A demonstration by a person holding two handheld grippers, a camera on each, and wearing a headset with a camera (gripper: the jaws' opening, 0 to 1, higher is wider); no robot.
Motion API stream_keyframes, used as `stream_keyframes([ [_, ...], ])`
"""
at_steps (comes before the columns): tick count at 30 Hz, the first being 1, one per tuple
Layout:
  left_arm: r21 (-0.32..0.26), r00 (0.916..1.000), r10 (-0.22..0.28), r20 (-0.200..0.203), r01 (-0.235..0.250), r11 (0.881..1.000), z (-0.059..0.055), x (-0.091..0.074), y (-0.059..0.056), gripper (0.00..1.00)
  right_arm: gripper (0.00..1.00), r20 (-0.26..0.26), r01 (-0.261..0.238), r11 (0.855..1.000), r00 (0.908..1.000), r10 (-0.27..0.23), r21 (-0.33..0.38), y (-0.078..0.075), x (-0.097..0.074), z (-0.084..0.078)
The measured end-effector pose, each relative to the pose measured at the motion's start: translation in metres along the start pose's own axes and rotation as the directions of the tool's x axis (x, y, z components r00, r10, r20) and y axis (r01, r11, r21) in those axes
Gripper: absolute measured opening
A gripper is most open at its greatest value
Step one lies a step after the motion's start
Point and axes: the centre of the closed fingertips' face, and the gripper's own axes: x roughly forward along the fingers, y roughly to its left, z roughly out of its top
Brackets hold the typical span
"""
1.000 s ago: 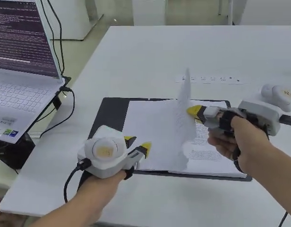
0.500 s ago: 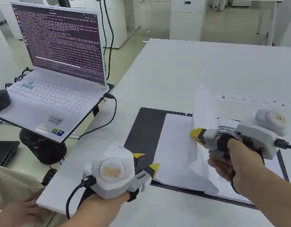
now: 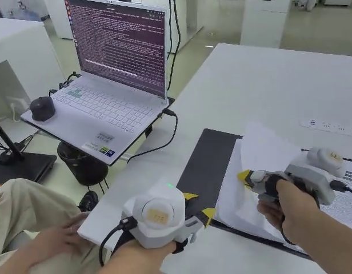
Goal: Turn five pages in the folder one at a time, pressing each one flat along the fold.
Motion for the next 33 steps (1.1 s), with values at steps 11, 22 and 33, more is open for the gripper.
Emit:
stream_keyframes([
  [11, -0.025, 0.9998, 0.010, -0.018, -0.011, 1.000, -0.010, -0.002, 0.003, 0.21, 0.00, -0.026, 0.052, 0.997, 0.9984, -0.051, 0.063, -0.028, 0.028, -0.015],
  [22, -0.028, 0.9992, 0.012, -0.037, -0.013, 1.000, -0.014, 0.006, 0.004, 0.21, 0.12, -0.010, -0.037, 0.989, 0.9992, 0.039, 0.146, -0.028, 0.035, -0.025],
  [33, 0.024, 0.9953, -0.054, -0.081, 0.056, 0.998, -0.017, 0.045, -0.020, 0.21, 0.12, 0.015, -0.158, 0.960, 0.9871, 0.159, 0.231, -0.024, 0.002, -0.020],
])
